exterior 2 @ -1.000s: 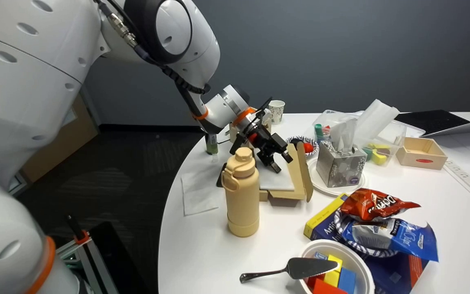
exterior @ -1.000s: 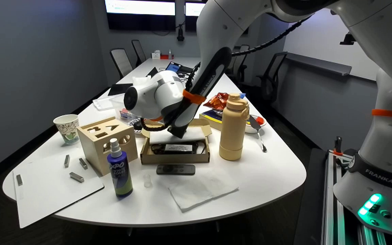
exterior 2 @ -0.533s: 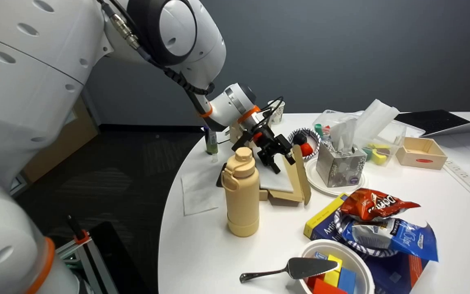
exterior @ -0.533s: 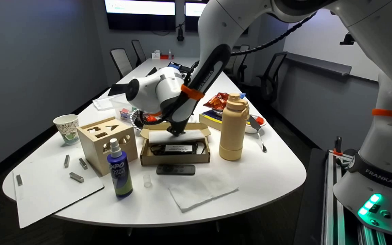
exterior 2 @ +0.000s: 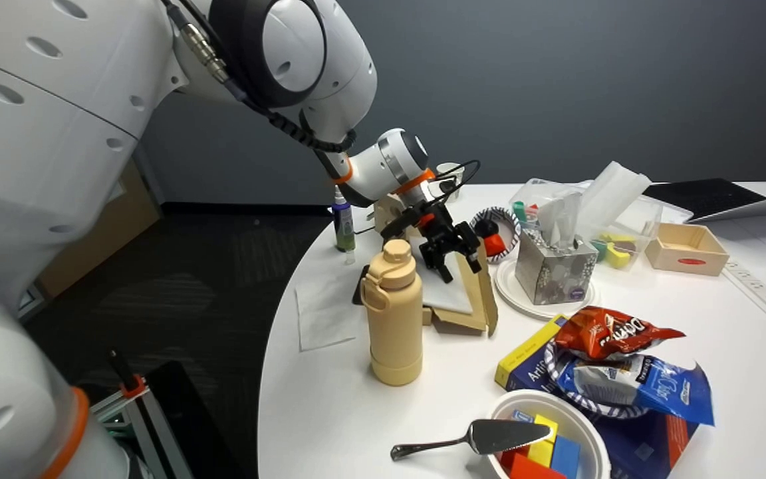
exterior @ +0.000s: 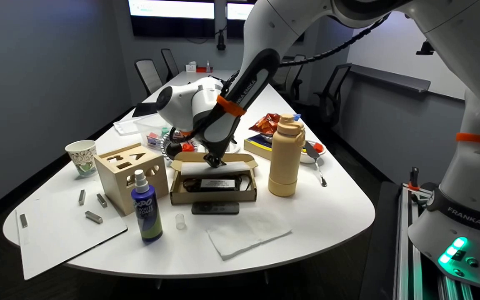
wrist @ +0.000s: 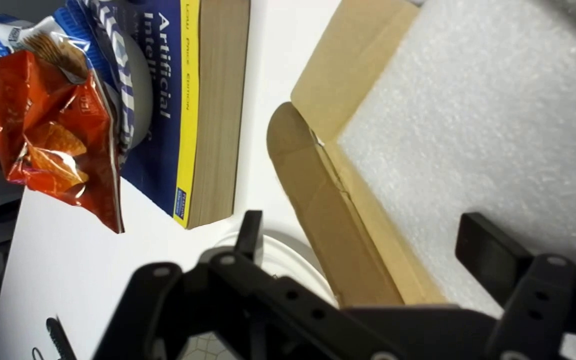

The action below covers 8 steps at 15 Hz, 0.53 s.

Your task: Open the brown box.

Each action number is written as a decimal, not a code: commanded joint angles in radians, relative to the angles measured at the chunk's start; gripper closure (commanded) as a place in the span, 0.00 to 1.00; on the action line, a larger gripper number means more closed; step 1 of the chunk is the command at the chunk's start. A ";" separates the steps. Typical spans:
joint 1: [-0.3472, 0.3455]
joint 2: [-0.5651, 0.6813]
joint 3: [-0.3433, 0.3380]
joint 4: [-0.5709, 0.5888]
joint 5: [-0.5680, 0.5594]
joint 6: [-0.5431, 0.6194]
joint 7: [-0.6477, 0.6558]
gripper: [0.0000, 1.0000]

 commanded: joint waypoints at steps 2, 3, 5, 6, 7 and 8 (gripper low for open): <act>0.010 0.011 -0.013 0.005 0.084 0.035 -0.003 0.00; 0.015 -0.004 -0.018 -0.002 0.087 0.035 0.001 0.00; 0.023 -0.041 -0.026 -0.019 0.093 0.036 0.012 0.00; 0.028 -0.053 -0.030 -0.023 0.093 0.036 0.019 0.00; 0.031 -0.076 -0.032 -0.035 0.092 0.040 0.027 0.00; 0.035 -0.093 -0.035 -0.043 0.088 0.043 0.035 0.00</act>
